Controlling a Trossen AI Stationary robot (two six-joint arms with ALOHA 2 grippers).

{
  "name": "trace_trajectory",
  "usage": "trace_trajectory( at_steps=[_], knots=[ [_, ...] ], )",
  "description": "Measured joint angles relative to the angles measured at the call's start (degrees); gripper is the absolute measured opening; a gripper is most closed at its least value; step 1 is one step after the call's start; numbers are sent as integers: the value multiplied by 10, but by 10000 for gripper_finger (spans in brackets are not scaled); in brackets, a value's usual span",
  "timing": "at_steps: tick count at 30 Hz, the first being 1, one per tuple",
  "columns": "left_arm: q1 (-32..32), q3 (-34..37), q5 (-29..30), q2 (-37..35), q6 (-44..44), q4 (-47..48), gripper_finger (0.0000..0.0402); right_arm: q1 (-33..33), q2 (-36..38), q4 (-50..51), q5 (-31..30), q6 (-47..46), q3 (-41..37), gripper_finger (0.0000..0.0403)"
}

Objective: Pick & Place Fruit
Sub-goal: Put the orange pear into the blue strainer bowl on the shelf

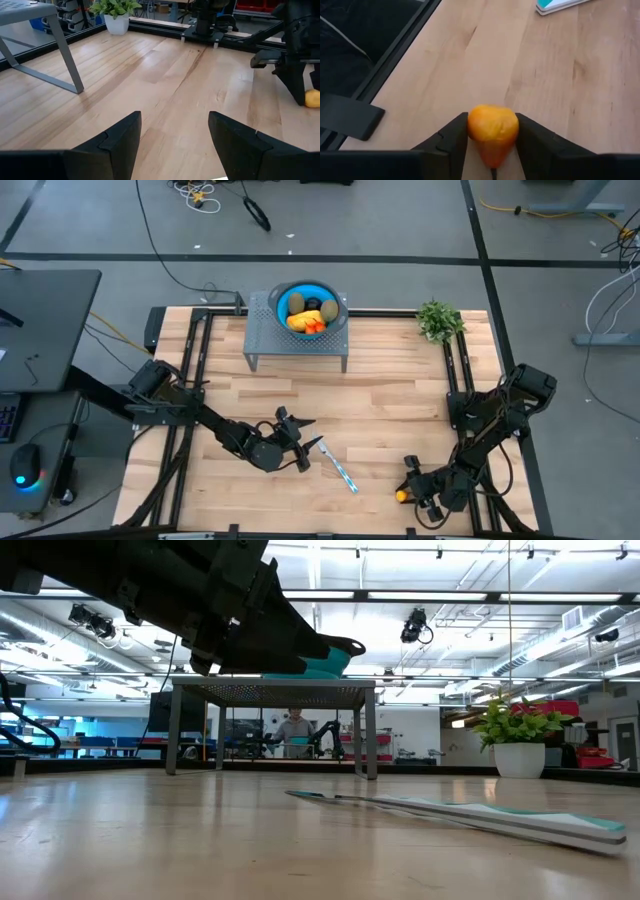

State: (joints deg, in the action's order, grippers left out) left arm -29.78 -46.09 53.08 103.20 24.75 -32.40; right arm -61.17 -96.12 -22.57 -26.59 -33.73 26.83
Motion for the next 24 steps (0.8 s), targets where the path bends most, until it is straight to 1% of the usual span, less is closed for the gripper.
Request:
trace_trajectory(
  at_steps=[5,8,11,13,15,17,20,22,24],
  knots=[
    [0,0,0,0,0,0,240,0,0,1,-9,4,0,152],
    [0,0,0,0,0,0,240,0,4,1,-31,6,0,152],
    [0,0,0,0,0,0,240,0,17,-4,-60,29,0,152],
    [0,0,0,0,0,0,240,0,32,-5,-99,45,0,152],
    [0,0,0,0,0,0,240,0,48,-9,-152,57,0,152],
    [0,0,0,0,0,0,240,0,62,-21,-220,77,0,152],
    [0,0,0,0,-1,0,240,8,82,-44,-305,128,0,152],
    [0,0,0,0,-1,0,240,18,89,-56,-344,155,0,151],
    [0,0,0,0,-1,0,240,34,90,-62,-358,171,0,151]
  ],
)
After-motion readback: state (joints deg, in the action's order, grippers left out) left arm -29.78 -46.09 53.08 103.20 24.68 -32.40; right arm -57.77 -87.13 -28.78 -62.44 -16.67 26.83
